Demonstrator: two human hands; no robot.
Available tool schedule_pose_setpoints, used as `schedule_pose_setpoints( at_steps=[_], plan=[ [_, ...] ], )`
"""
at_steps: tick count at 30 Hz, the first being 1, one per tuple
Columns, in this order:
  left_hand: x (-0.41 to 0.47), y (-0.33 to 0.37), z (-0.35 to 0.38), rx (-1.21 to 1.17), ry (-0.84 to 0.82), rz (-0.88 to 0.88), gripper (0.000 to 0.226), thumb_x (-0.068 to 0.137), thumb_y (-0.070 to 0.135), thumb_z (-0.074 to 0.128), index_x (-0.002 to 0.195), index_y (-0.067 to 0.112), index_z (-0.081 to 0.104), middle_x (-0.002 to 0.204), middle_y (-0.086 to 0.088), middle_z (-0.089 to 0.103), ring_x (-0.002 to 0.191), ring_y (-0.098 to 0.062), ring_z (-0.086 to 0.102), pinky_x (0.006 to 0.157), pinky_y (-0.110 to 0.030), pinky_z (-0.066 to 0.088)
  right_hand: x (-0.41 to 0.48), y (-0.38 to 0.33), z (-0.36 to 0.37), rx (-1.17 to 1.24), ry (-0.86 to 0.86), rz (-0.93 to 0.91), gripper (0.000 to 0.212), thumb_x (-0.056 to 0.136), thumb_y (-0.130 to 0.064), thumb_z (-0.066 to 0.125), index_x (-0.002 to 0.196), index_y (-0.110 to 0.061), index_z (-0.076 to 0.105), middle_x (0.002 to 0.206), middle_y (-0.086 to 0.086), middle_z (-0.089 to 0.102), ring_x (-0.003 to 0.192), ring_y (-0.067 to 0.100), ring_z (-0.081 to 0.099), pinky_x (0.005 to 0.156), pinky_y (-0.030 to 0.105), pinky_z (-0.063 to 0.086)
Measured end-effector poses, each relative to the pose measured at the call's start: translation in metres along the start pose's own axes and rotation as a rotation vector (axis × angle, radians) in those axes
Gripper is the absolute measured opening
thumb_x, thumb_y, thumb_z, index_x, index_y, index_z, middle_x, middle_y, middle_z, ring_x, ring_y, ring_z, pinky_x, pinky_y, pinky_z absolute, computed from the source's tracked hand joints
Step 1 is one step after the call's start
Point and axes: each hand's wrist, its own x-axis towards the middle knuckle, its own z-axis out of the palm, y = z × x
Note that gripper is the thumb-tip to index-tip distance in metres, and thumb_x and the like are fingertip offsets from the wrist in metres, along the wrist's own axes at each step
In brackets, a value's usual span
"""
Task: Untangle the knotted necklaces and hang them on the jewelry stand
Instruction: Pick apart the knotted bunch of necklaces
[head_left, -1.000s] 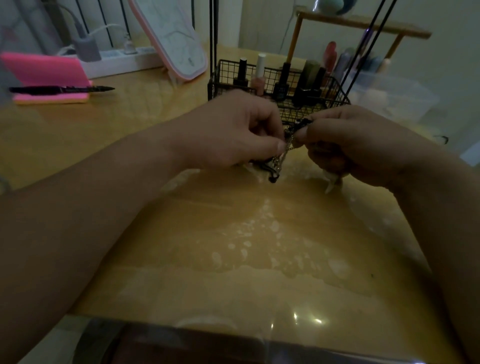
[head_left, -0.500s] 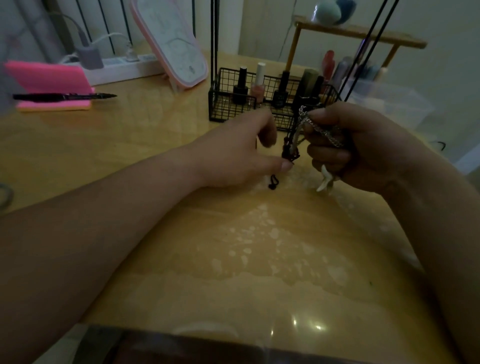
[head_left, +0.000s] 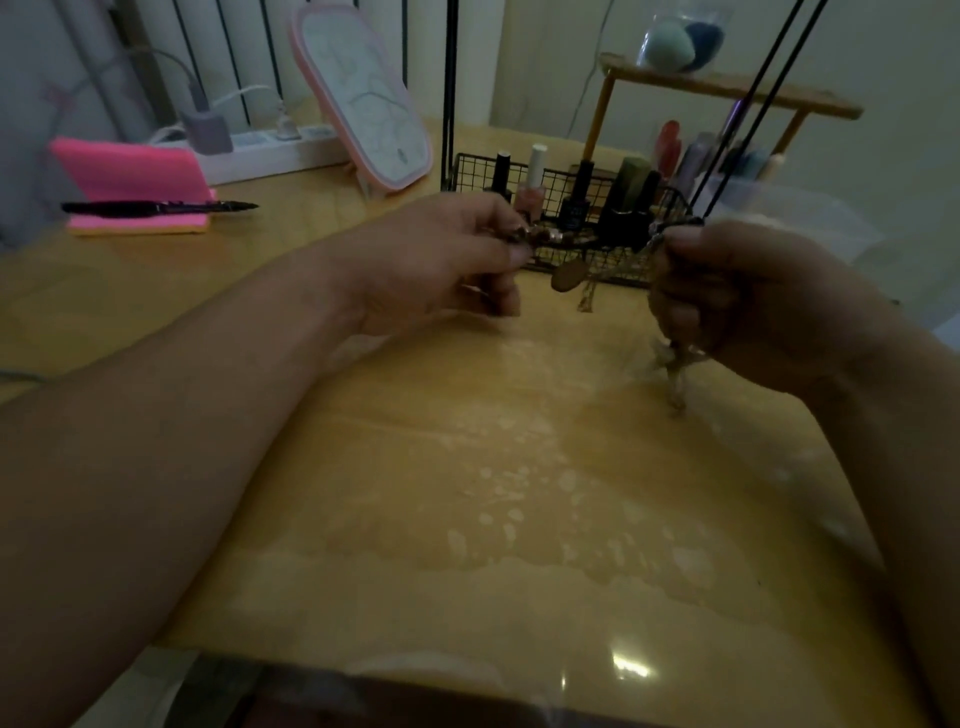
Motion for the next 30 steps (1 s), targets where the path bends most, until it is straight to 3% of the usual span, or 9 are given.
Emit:
schedule_pose_setpoints(
  at_steps=[2,5,8,11,15,19,24,28,30],
  plan=[
    [0.000,0.001,-0.008,-0.055,0.030,-0.022,0.009,0.106,0.008,0.052,0.110,0.012,0.058,0.072,-0.003,0.054,0.066,-0.019,0.055,0.065,-0.032,0.055,-0.002,-0.003,-0.001,-0.104,-0.048,0.067,0.019,0.088,-0.042,0.077,0.076,-0.027,0.071,0.061,-0.004,0.039,0.057,0.016,0.045,0.055,0.024,0.043],
    [-0.001,0.004,-0.014,0.034,0.110,-0.007,0.007,0.108,0.017,0.052,0.110,0.013,0.058,0.064,0.001,0.045,0.054,-0.012,0.035,0.046,-0.025,0.031,-0.005,-0.007,0.002,-0.278,0.028,0.128,0.031,0.081,-0.046,0.072,0.089,-0.017,0.074,0.064,0.001,0.039,0.056,0.020,0.040,0.051,0.027,0.040],
    [-0.002,0.006,-0.017,0.184,0.220,0.041,0.011,0.106,0.019,0.056,0.109,0.011,0.063,0.064,0.000,0.051,0.053,-0.012,0.036,0.047,-0.027,0.028,-0.007,-0.009,0.008,-0.421,0.094,0.128,0.045,0.082,-0.048,0.067,0.097,-0.006,0.068,0.064,0.003,0.045,0.056,0.022,0.044,0.052,0.032,0.039],
    [-0.002,0.006,-0.016,0.292,0.246,0.051,0.011,0.104,0.020,0.061,0.112,0.016,0.068,0.071,0.000,0.064,0.057,-0.012,0.043,0.050,-0.028,0.033,-0.009,-0.013,0.016,-0.576,0.113,0.122,0.034,0.082,-0.053,0.063,0.080,-0.019,0.068,0.065,0.005,0.059,0.059,0.022,0.053,0.057,0.034,0.043],
    [-0.001,0.006,-0.014,0.189,0.223,0.069,0.011,0.100,0.017,0.066,0.110,0.012,0.066,0.069,0.001,0.051,0.055,-0.010,0.038,0.048,-0.026,0.030,-0.010,-0.013,0.019,-0.675,0.131,0.102,0.043,0.079,-0.060,0.063,0.080,-0.017,0.066,0.071,0.005,0.067,0.065,0.022,0.058,0.061,0.034,0.048],
    [-0.001,0.006,-0.013,0.158,0.165,0.085,0.008,0.099,0.008,0.065,0.106,0.009,0.062,0.069,-0.001,0.044,0.054,-0.012,0.034,0.047,-0.028,0.026,-0.010,-0.014,0.022,-0.673,0.091,0.077,0.037,0.080,-0.055,0.064,0.077,-0.018,0.066,0.061,-0.004,0.059,0.055,0.012,0.056,0.051,0.020,0.048],
    [0.001,0.005,-0.016,0.073,0.178,0.128,0.013,0.097,0.004,0.065,0.104,0.013,0.061,0.069,0.004,0.046,0.058,-0.011,0.033,0.048,-0.025,0.027,-0.008,-0.012,0.028,-0.707,0.004,0.126,0.038,0.081,-0.055,0.064,0.095,-0.021,0.072,0.060,-0.005,0.060,0.050,0.011,0.054,0.048,0.020,0.046],
    [0.002,0.004,-0.021,0.026,0.221,0.158,0.016,0.100,0.002,0.060,0.108,0.015,0.065,0.075,0.000,0.048,0.060,-0.011,0.037,0.049,-0.024,0.031,-0.008,-0.010,0.027,-0.762,-0.022,0.139,0.025,0.081,-0.053,0.069,0.097,-0.034,0.074,0.069,-0.002,0.066,0.058,0.013,0.060,0.058,0.031,0.053],
    [0.000,0.004,-0.020,0.170,0.266,0.136,0.014,0.102,0.009,0.061,0.111,0.018,0.068,0.076,-0.003,0.052,0.060,-0.010,0.043,0.050,-0.023,0.037,-0.005,-0.007,0.023,-0.831,0.009,0.147,0.012,0.088,-0.043,0.072,0.097,-0.037,0.072,0.073,-0.007,0.069,0.060,0.009,0.062,0.060,0.030,0.053]
  ],
)
